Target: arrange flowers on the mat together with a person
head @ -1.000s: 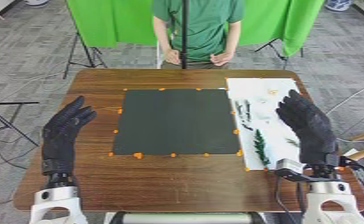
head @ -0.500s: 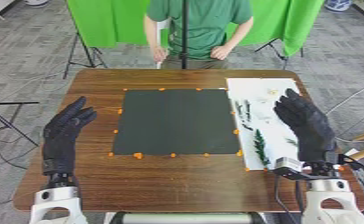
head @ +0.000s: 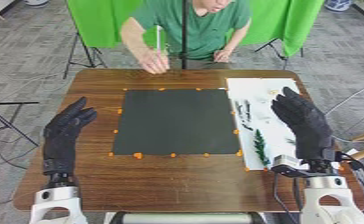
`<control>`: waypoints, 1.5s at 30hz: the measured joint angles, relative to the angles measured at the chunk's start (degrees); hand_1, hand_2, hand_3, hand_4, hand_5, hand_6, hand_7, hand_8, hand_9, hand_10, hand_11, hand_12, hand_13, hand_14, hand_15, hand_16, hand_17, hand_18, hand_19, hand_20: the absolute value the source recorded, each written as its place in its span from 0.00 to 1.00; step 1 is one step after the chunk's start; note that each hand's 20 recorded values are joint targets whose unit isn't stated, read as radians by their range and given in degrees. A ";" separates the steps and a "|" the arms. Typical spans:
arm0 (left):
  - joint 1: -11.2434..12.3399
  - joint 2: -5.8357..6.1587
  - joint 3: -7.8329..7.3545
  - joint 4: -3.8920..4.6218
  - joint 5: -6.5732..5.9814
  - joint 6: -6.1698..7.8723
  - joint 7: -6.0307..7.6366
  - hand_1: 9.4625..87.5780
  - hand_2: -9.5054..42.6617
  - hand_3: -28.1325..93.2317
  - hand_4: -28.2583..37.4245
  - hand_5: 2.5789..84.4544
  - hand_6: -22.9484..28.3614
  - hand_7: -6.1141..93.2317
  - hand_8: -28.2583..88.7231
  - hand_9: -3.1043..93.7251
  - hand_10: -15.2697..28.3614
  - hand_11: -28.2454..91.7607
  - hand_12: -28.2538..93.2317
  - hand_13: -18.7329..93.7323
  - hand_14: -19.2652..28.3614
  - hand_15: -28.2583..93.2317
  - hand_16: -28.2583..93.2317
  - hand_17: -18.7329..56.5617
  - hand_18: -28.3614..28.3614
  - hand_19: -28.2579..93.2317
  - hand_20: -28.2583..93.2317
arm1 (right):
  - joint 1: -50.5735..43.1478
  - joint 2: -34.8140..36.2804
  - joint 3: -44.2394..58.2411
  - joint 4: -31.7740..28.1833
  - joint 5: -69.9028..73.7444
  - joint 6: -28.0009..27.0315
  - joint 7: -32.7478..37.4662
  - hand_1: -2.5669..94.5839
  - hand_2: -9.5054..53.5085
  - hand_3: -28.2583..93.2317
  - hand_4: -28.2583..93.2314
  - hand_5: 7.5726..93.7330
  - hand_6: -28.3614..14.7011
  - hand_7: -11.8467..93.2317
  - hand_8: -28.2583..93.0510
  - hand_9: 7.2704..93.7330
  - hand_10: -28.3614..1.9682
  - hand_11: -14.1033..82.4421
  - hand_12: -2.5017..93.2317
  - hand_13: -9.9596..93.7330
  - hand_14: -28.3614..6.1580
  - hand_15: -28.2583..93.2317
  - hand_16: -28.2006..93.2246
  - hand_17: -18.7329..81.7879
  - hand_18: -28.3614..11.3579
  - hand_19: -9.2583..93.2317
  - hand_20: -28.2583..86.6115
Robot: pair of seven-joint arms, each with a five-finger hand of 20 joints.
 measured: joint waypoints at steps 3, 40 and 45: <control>0.01 0.00 0.00 0.00 0.01 -0.08 -0.01 0.22 0.10 0.81 0.15 0.53 0.49 0.19 0.19 0.54 0.67 0.39 0.34 0.55 0.77 0.40 0.22 0.47 0.74 0.37 0.43 | -0.12 -0.01 0.20 0.00 0.01 -0.27 0.00 0.15 0.09 0.82 0.07 0.39 0.62 0.23 0.16 0.41 0.45 0.20 0.17 0.44 0.42 0.33 0.35 0.37 0.30 0.13 0.46; 0.51 -0.53 -0.96 -0.31 0.36 -1.97 -1.56 0.22 0.10 0.81 0.15 0.53 0.49 0.19 0.19 0.54 0.67 0.39 0.34 0.56 0.77 0.40 0.22 0.46 0.74 0.37 0.42 | -0.85 -0.21 1.25 -0.21 -0.08 -1.96 0.97 0.15 0.11 0.82 0.07 0.42 0.62 0.23 0.16 0.43 0.45 0.20 0.18 0.45 0.42 0.33 0.36 0.37 0.30 0.14 0.47; 0.50 -0.48 -1.07 -0.31 -0.10 -2.22 -1.42 0.19 0.12 0.81 0.12 0.53 0.49 0.19 0.19 0.54 0.67 0.38 0.34 0.56 0.77 0.40 0.22 0.46 0.74 0.36 0.42 | -0.85 -0.22 1.61 -0.21 -0.10 -1.94 0.95 0.15 0.11 0.82 0.07 0.42 0.62 0.24 0.16 0.43 0.45 0.20 0.18 0.45 0.42 0.33 0.36 0.37 0.30 0.14 0.47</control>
